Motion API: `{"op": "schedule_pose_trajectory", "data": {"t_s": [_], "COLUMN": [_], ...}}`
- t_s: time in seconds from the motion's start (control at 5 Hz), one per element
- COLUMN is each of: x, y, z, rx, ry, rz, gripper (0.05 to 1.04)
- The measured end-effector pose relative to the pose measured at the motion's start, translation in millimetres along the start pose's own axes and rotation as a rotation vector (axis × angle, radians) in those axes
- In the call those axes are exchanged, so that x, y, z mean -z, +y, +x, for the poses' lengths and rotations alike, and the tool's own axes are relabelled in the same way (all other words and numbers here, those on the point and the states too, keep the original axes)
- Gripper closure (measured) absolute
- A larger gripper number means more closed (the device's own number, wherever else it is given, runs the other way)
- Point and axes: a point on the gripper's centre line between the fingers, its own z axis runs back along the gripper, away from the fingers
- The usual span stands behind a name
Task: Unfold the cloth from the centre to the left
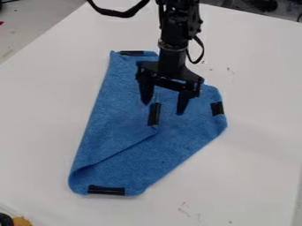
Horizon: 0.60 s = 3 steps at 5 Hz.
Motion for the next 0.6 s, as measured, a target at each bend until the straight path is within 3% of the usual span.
{"op": "schedule_pose_trajectory", "data": {"t_s": [0.6], "x": [10.3], "y": [10.8], "z": [-3.8], "rx": [-0.025], "ry": [-0.008], "rz": [-0.053], "gripper": [0.083]}}
